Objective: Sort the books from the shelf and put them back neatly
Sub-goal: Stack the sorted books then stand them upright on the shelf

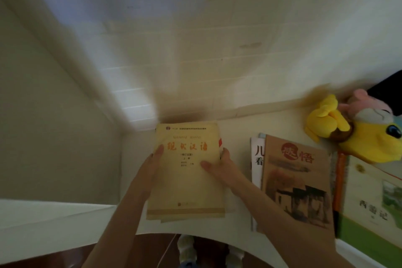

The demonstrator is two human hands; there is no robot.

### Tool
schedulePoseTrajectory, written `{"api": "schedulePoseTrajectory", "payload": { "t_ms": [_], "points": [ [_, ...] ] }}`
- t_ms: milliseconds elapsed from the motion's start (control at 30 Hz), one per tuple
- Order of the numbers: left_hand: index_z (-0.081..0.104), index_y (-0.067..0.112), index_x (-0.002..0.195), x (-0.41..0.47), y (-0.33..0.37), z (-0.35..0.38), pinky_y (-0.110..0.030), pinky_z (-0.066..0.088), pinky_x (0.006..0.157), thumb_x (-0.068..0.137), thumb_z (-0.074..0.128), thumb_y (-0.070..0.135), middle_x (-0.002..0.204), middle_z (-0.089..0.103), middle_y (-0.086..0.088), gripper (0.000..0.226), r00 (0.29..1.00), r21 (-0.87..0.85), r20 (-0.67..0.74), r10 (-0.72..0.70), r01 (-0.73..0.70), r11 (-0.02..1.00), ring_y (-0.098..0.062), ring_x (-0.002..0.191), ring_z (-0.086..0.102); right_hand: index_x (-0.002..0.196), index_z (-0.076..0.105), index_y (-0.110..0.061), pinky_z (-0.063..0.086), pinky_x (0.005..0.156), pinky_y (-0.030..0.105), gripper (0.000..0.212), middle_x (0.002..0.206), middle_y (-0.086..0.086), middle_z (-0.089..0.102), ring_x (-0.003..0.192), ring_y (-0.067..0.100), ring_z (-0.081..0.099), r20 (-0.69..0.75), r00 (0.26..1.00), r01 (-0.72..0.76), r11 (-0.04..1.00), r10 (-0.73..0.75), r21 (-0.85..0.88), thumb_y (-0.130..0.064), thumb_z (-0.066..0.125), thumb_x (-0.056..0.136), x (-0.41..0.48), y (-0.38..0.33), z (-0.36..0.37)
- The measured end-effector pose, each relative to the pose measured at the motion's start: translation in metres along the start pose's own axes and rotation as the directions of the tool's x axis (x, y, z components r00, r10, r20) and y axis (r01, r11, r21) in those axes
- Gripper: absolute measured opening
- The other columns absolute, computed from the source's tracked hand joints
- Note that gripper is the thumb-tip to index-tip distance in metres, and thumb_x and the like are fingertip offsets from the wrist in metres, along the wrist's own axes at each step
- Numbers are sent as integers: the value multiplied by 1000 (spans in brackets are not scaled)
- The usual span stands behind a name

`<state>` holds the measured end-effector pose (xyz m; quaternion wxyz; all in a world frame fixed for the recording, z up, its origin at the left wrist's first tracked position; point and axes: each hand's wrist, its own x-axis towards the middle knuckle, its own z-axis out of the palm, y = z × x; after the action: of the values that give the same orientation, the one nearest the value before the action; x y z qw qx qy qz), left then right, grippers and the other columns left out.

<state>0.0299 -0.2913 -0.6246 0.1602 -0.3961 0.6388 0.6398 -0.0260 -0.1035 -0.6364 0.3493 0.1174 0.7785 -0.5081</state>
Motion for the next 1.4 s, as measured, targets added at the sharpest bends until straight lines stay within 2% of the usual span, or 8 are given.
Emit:
{"api": "schedulePoseTrajectory", "payload": {
  "t_ms": [100, 333, 567, 800, 967, 1133, 1300, 1400],
  "points": [
    [20, 26, 148, 24, -16, 0, -62, 36, 103, 24, 58, 96, 148, 38, -9, 148, 998, -7, 18, -57, 57, 998, -36, 134, 38, 135, 37, -9, 51, 89, 40, 49, 128, 7, 56, 107, 23, 58, 24, 999, -48, 986, 45, 161, -23, 58, 94, 1, -2, -1],
    [57, 21, 124, -4, -1, -10, -35, 51, 70, 93, 38, 56, 104, 70, 0, 50, 982, -108, 187, 29, -9, 994, -19, 92, 68, 146, 27, -14, 48, 99, 48, 91, 134, 6, 54, 113, 24, 60, 117, 992, -80, 926, 39, 369, -52, 71, 76, 2, 4, 0],
    [40, 23, 138, 7, -7, 0, -49, 53, 86, 86, 47, 61, 121, 64, -6, 65, 991, -143, 134, 0, 20, 990, -29, 104, 64, 136, 38, -12, 54, 87, 42, 55, 121, 5, 61, 102, 22, 63, 93, 993, -96, 935, 68, 341, -40, 57, 93, 9, 10, 9],
    [20, 26, 152, 18, 5, -15, -55, 22, 114, 84, 39, 71, 156, 27, -1, 83, 994, -112, 73, 75, -67, 991, -26, 142, 28, 151, 22, -18, 43, 96, 26, 74, 141, -3, 45, 119, 19, 54, 55, 995, 61, 947, -82, 315, -50, 53, 92, 21, -9, -2],
    [51, 21, 132, 24, 7, -3, -40, 56, 76, 95, 41, 52, 114, 68, -6, 49, 987, -118, 114, 111, -97, 988, -23, 96, 68, 139, 35, -17, 56, 77, 33, 46, 114, 1, 62, 93, 17, 64, -8, 997, 81, 961, -81, 264, -33, 49, 99, 29, -11, 8],
    [64, 16, 116, 32, 14, -18, -48, 38, 104, 93, 26, 64, 109, 65, -15, 65, 995, -101, 92, 33, -23, 995, -34, 119, 54, 132, 51, -19, 50, 91, 40, 67, 124, 0, 64, 112, 19, 60, 143, 989, -101, 876, 37, 472, -66, 49, 84, 38, 1, -10],
    [66, 18, 103, 39, 23, -2, -42, 59, 72, 91, 36, 62, 91, 75, -9, 55, 984, -93, 173, -41, 58, 994, -23, 76, 73, 117, 63, -17, 58, 78, 35, 48, 105, 4, 73, 94, 21, 71, 244, 970, -117, 910, 18, 398, -50, 66, 83, 35, 9, 5],
    [67, 13, 106, 44, 26, -5, -52, 54, 87, 75, 56, 66, 96, 74, -13, 62, 986, -45, 161, -42, 50, 998, -32, 89, 71, 122, 59, -14, 59, 78, 36, 78, 107, 3, 72, 92, 20, 72, 214, 977, -99, 926, 20, 365, -51, 86, 59, 42, 14, 6]
  ]
}}
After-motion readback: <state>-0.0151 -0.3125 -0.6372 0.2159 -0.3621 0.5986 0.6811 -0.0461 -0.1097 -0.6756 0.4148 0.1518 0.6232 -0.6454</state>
